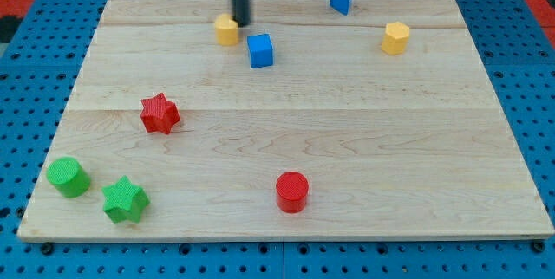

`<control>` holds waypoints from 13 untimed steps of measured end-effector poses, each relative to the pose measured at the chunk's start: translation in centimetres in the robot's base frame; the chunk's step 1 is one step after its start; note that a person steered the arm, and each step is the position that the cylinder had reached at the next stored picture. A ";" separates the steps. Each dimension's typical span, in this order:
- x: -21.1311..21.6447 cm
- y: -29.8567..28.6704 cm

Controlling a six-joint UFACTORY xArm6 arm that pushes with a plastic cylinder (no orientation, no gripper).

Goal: Push the yellow hexagon into the yellow heart

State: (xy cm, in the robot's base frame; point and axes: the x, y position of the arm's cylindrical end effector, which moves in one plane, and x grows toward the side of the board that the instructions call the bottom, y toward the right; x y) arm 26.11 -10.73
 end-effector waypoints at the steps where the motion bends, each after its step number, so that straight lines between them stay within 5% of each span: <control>1: 2.3 2.6; 3: 6.5 -0.5; 5: 8.9 -11.8; 6: 11.7 -6.5; 9: 13.4 26.5; 10: 10.6 30.6; 11: 6.2 26.6; 12: 6.1 31.0; 13: 1.7 24.5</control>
State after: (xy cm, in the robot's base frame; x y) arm 27.82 13.76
